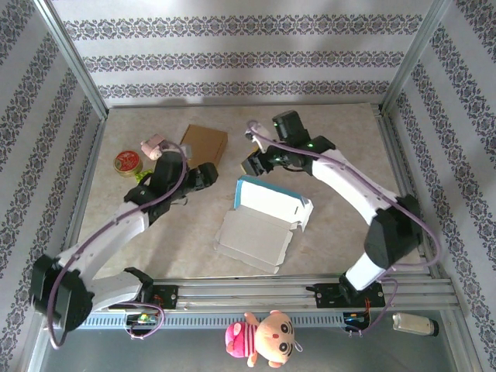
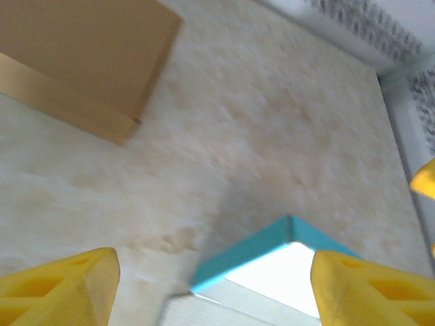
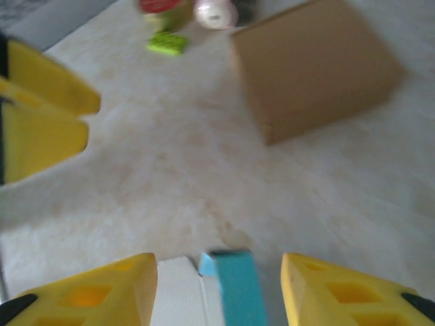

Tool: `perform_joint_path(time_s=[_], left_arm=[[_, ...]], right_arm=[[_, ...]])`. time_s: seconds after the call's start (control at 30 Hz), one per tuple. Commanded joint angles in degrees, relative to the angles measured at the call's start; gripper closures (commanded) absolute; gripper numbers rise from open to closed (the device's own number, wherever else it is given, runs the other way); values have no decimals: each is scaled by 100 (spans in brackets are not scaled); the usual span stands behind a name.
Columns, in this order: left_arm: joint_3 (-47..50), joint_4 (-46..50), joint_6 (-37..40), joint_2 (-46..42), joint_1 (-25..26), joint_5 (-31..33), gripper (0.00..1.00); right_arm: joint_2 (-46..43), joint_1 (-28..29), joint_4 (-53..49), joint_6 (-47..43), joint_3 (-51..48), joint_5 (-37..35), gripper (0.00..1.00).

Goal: Fold the paper box

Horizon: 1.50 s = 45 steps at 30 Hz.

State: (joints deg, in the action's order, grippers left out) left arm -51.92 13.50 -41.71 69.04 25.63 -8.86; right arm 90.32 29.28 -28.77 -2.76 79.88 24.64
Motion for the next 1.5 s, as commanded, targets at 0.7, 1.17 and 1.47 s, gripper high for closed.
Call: perform_joint_path(time_s=[0.7, 1.17, 1.47], left_arm=[[-2304, 1261, 231, 3026, 76, -2586, 22], [-1512, 53, -271, 2990, 187, -3020, 44], [-1223, -774, -258, 2612, 183, -2523, 53]], right_arm=[[-1959, -764, -2099, 6234, -1820, -1426, 47], [-1711, -459, -719, 6653, -2672, -1168, 61], [-1626, -311, -27, 6174, -2455, -1373, 64]])
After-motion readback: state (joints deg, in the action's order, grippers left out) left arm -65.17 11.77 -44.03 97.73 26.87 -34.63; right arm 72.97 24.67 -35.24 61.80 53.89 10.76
